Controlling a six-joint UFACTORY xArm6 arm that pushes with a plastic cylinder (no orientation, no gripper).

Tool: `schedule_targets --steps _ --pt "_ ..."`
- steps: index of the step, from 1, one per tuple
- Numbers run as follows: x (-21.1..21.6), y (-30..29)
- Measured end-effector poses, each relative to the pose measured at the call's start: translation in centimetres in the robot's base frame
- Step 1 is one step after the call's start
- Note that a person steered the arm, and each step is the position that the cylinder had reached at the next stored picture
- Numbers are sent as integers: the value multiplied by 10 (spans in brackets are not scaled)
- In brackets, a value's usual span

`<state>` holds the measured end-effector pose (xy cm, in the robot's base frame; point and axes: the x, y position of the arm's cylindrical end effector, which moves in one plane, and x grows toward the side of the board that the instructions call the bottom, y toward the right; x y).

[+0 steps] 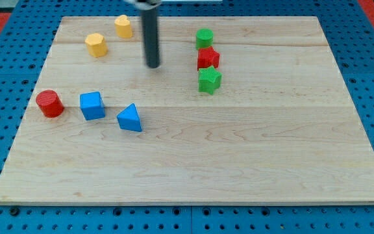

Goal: Move the yellow hexagonblue cube below the yellow heart

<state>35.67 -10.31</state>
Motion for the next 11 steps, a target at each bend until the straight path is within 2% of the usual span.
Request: schedule_targets --steps 1,2,3,5,7,8,9,10,11 --pt "31 -95" --pt "8 -185" --pt "-20 -186" --pt "-91 -116" --pt "-76 -86" --pt "-51 -112" --pt "-48 -70" --pt "-25 -94" --pt "22 -161"
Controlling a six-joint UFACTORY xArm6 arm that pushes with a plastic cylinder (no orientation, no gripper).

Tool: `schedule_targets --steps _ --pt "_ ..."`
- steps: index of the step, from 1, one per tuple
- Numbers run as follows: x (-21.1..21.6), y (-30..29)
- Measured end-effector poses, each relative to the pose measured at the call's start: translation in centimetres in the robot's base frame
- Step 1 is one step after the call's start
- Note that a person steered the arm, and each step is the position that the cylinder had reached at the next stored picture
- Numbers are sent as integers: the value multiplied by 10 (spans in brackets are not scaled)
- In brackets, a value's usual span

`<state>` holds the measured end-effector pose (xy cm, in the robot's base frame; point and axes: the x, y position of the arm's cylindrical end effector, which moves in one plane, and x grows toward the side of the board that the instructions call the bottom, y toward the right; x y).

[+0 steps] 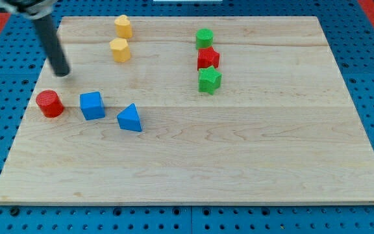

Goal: Move the yellow hexagonblue cube below the yellow heart

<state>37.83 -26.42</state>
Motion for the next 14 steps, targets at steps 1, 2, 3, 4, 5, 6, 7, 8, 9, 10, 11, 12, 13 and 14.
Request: schedule_targets --steps 1,2,3,4,5,6,7,8,9,10,11,12,13,14 --pt "33 -40" --pt "48 -41" --pt "96 -40" --pt "165 -30" --pt "147 6" --pt "123 24" --pt "120 69" --pt "90 73" --pt "62 81" --pt "36 87" --pt "64 101" --pt "87 132" --pt "70 132" --pt "57 107"
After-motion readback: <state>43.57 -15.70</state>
